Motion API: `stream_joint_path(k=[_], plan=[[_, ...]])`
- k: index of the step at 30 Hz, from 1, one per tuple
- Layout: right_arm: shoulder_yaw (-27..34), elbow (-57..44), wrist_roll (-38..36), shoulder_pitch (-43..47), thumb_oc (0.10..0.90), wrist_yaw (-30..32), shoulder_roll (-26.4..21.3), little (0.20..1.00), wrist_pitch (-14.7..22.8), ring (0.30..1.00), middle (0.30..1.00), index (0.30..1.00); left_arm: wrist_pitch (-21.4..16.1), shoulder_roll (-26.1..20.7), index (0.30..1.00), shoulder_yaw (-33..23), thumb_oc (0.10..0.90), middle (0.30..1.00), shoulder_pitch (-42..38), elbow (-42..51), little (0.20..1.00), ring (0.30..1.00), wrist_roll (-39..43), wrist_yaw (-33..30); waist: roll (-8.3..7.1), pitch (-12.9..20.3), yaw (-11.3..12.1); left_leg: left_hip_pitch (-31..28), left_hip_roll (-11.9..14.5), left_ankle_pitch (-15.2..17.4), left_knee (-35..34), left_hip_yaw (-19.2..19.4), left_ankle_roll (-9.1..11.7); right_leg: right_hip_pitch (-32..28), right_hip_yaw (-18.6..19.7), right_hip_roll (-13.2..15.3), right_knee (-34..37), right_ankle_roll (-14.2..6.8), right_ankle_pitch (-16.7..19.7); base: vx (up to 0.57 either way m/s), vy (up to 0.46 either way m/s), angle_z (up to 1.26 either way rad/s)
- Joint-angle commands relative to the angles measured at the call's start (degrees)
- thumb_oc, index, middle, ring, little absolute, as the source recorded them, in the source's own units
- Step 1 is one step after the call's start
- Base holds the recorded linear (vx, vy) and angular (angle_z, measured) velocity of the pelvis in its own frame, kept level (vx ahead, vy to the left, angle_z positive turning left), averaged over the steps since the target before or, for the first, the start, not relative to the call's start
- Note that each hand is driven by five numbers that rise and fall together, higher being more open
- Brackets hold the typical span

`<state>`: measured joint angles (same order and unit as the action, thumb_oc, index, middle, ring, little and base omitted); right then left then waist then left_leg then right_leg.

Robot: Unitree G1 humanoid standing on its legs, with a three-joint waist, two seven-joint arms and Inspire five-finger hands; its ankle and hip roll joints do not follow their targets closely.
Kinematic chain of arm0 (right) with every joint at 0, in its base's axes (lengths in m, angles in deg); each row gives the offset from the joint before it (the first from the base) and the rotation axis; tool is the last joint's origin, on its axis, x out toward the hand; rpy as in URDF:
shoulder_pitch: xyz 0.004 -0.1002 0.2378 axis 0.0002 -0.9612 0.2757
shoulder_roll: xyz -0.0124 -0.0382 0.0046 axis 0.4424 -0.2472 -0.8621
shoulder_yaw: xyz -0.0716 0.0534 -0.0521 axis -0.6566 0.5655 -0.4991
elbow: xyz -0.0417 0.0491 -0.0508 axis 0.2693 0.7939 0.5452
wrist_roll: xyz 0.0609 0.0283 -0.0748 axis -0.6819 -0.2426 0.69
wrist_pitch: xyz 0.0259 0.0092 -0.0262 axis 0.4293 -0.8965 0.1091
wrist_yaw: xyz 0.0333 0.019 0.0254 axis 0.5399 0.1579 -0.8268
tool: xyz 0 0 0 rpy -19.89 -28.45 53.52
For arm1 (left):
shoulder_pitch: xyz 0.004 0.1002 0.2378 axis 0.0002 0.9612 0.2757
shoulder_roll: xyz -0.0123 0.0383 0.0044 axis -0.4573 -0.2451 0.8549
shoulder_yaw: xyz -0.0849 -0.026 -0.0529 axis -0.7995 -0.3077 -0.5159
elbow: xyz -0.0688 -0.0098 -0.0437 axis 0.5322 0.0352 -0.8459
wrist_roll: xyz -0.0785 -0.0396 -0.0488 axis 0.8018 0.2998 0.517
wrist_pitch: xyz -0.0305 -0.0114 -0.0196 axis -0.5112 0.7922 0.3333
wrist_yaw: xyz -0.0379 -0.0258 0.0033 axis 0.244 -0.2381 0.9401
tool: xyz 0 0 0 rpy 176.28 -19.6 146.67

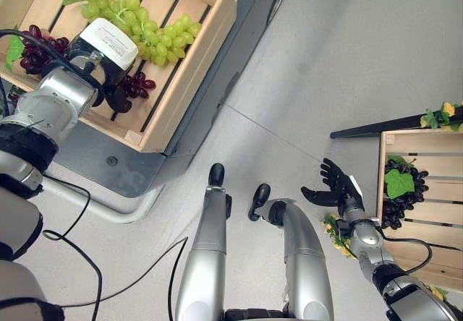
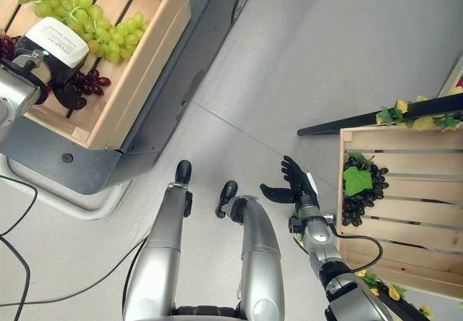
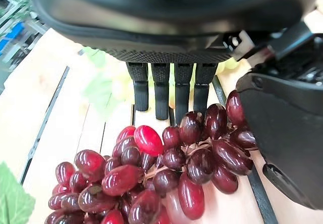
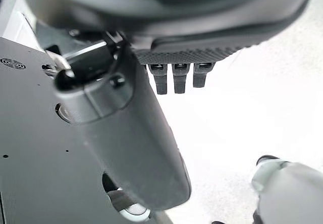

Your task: Pick up the fruits from the basket on one side to the basket on the other side

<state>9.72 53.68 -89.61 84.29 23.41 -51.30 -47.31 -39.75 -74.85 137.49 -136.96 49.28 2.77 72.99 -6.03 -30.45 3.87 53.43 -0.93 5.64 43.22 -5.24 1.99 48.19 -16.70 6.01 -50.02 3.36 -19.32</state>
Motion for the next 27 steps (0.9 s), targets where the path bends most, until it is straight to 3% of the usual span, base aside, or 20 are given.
stream_joint_path(k=[1,4,6,7,9,12,14,20,27], plan=[[2.5,-3.0,-3.5,-3.8,0.800,-0.3,-3.5,0.900,5.6,0.900,0.900,0.900,1.5,-7.0,0.300,0.8,0.400,0.300,3.3,-3.6,0.300,0.300,-4.5,0.2,-0.43,0.7,0.0,-3.5,-0.4,3.9,-3.1,3.0,-2.2,-4.6,0.7,0.0,3.1,-2.9,3.1,0.00,0.000,0.00],[2.8,-2.8,-3.5,-4.0,0.800,-0.5,-3.4,0.900,5.7,0.900,0.900,0.900,0.8,-7.3,0.300,0.8,0.400,0.300,3.1,-3.8,0.300,0.300,-3.4,-1.0,-0.25,0.7,0.1,-4.4,-0.6,3.8,-3.5,2.9,-2.1,-5.5,0.8,0.1,3.7,-3.0,3.3,0.00,0.000,0.00],[2.9,-3.0,-3.6,-4.2,0.800,-0.6,-3.2,0.900,5.7,0.900,0.900,0.900,4.1,-7.7,0.300,0.3,0.400,0.300,3.2,-3.9,0.300,0.300,4.9,-2.4,0.03,0.7,0.3,-5.6,-0.9,3.7,-4.3,2.9,-2.1,-6.7,0.8,0.1,4.5,-3.0,3.6,0.01,-0.026,0.04],[3.2,-2.9,-4.2,-4.6,0.800,-0.9,-3.0,0.900,6.2,0.900,0.900,0.900,6.8,-7.9,0.300,-1.4,0.400,0.300,4.0,-4.6,0.300,0.300,13.6,-6.1,0.14,0.7,0.5,-6.7,-1.1,3.5,-5.1,2.8,-2.0,-7.8,0.8,0.0,5.2,-3.0,3.7,0.01,-0.028,0.06],[3.3,-3.4,-4.3,-5.1,0.800,-0.8,-2.6,0.900,6.4,0.900,0.900,0.900,7.6,-7.8,0.300,-4.2,0.400,0.300,6.2,-6.7,0.300,0.300,19.5,-9.5,0.22,0.7,0.7,-7.5,-1.4,3.4,-5.5,2.6,-1.9,-8.8,0.9,-0.2,5.9,-3.1,3.7,0.02,-0.023,0.05],[3.4,-5.6,-3.5,-6.0,0.800,0.7,-2.0,0.900,5.5,0.900,0.900,0.900,2.3,-7.6,0.300,-13.4,0.400,0.300,13.4,-13.6,0.300,0.300,24.1,-18.2,0.36,0.7,1.3,-10.0,-2.0,2.5,-7.7,2.4,-1.8,-11.3,1.1,-0.7,8.4,-3.0,4.3,0.01,-0.006,0.01],[3.1,-6.5,-3.0,-6.1,0.800,1.8,-1.9,0.900,4.8,0.900,0.900,0.900,0.0,-7.5,0.300,-17.7,0.400,0.300,17.0,-14.8,0.300,0.300,24.9,-20.5,0.70,0.7,1.4,-11.6,-2.2,1.8,-9.7,2.3,-1.6,-12.7,1.2,-1.0,10.0,-3.0,4.8,0.01,-0.002,-0.04],[2.4,-8.1,-2.2,-5.9,0.800,4.0,-0.2,0.900,4.0,0.900,0.900,0.900,-3.4,-4.1,0.300,-30.8,0.400,0.300,24.9,-19.3,0.300,0.300,31.7,-23.9,1.40,0.7,1.9,-18.5,-2.3,0.3,-16.2,2.7,-2.1,-18.4,1.9,-1.7,15.7,-3.3,5.7,-0.01,0.007,-0.05],[1.7,-10.4,-1.3,-5.8,0.800,5.6,2.0,0.900,2.9,0.900,0.900,0.900,-10.7,-0.4,0.300,-42.6,0.400,0.300,26.9,-20.8,0.300,0.300,51.5,-23.5,1.50,0.7,2.3,-27.7,-2.7,0.7,-20.3,2.5,-2.7,-26.5,3.3,-1.6,21.3,-4.1,6.8,0.00,0.005,-0.04]])
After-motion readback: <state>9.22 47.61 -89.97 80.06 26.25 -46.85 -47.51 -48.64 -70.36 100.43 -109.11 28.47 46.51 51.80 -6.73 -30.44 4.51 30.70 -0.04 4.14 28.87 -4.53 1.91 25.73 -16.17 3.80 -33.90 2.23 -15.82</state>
